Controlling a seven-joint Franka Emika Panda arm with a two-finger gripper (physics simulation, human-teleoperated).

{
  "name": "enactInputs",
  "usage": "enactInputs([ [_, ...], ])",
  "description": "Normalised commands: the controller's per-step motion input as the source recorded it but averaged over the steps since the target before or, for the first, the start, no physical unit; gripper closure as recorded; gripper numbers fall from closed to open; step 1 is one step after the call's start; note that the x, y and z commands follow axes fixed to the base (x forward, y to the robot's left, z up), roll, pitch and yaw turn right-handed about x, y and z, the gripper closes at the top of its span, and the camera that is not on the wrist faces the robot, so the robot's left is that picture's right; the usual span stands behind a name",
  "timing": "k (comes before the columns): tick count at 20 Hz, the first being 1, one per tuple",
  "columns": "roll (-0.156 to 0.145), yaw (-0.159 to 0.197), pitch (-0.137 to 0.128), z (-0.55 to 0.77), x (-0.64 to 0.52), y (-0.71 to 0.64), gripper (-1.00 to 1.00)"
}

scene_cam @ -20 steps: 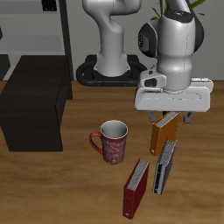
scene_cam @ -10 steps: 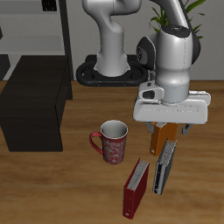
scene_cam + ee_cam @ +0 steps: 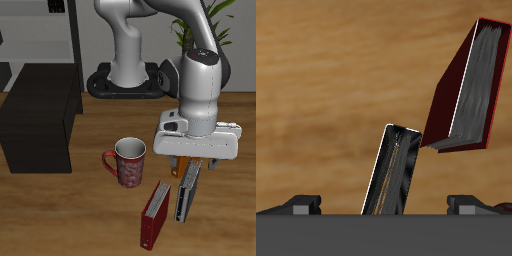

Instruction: Place the striped book in the top region of the shelf

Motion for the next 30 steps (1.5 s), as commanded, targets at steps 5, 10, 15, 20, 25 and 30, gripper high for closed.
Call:
enactInputs([
  [5,-0.004,-0.003,0.04,-0.35,0.06,-0.04,-1.0],
  [10,0.005,-0.011,0.046,-0.28,0.01,-0.03,-1.0],
  [15,-0.005,-0.005,0.023,-0.12,-0.01,-0.02,1.0],
  [20,0.019,0.013,-0.016,0.08,-0.08,0.06,1.0],
  [25,0.041,0.02,-0.039,0.38,-0.2,0.14,1.0],
  [30,0.032,0.015,-0.098,0.75,-0.26,0.05,1.0],
])
